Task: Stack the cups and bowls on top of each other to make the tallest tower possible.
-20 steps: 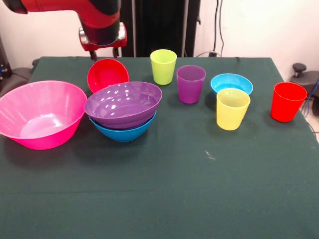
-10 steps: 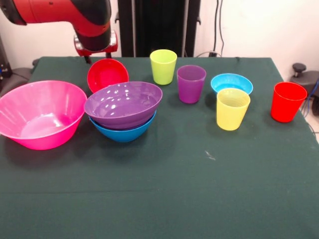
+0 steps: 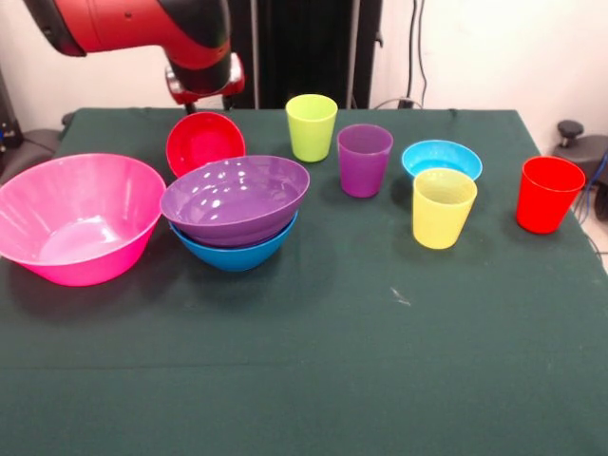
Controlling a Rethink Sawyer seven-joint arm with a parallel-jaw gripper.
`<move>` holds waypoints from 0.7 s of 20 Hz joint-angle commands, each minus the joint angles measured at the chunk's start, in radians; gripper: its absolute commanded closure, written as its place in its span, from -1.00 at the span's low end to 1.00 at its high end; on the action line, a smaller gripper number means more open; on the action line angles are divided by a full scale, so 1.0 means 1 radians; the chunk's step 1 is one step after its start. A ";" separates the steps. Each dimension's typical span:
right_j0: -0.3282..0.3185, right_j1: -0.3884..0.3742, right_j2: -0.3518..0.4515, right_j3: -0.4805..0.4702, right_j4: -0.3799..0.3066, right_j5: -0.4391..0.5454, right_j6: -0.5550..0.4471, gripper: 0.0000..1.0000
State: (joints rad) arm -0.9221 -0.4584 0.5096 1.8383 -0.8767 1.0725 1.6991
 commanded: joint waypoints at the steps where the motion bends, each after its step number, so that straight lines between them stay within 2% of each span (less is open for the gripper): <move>1: 0.054 0.008 -0.017 0.049 -0.031 -0.081 -0.040 -1.00; 8: 0.045 -0.024 -0.013 0.067 -0.010 -0.069 -0.043 -1.00; 14: 0.064 -0.065 0.018 0.059 0.053 -0.017 -0.047 -1.00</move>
State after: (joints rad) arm -0.9126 -0.4837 0.5024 1.8973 -0.8537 1.0723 1.6991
